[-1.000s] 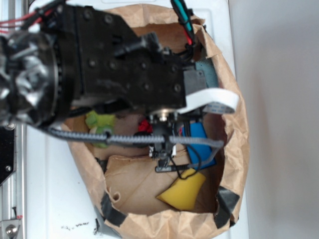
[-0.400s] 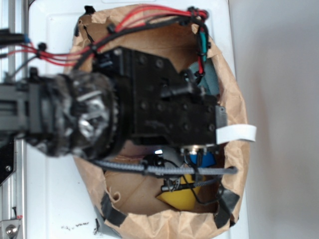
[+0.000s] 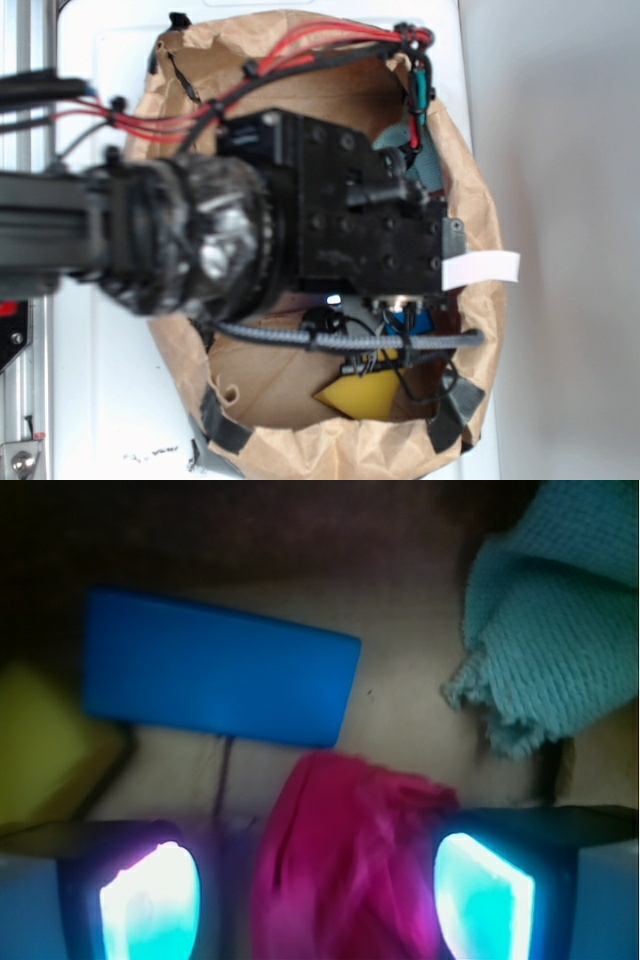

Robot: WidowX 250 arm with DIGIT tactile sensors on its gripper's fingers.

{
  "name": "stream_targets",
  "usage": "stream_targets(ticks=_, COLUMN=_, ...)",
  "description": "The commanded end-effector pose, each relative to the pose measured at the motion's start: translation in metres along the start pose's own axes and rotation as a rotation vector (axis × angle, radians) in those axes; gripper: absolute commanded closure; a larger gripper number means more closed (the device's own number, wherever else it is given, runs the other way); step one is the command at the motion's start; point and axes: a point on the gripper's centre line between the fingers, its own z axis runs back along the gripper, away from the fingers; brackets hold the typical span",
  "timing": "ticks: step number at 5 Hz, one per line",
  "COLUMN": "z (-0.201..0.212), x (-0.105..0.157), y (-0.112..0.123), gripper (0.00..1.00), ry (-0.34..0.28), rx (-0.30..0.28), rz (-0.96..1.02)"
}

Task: Grab the red paper.

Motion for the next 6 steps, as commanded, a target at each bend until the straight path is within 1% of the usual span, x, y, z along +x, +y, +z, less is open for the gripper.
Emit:
stream_targets(ticks=1, z=-0.005, x=0.005, y=-0.011, gripper=0.00, ry=-0.101, rx=0.077, rz=-0.055)
stream_targets(ticks=2, z=-0.004, x=0.004, y=-0.010, gripper=0.46, ry=-0.118, rx=0.068, rz=-0.058)
stream_targets(ticks=3, z=-0.001, x=0.003, y=-0.009, gripper=1.00, ry=-0.128, rx=0.066, rz=-0.051)
stream_targets(ticks=5, z=0.011, x=0.003, y=-0.004, gripper=1.00, ry=-0.142, rx=0.058, rz=-0.043)
stream_targets(ticks=6, z=0.038, x=0.002, y=0.003, gripper=1.00, ry=-0.120, rx=0.023, rz=-0.023)
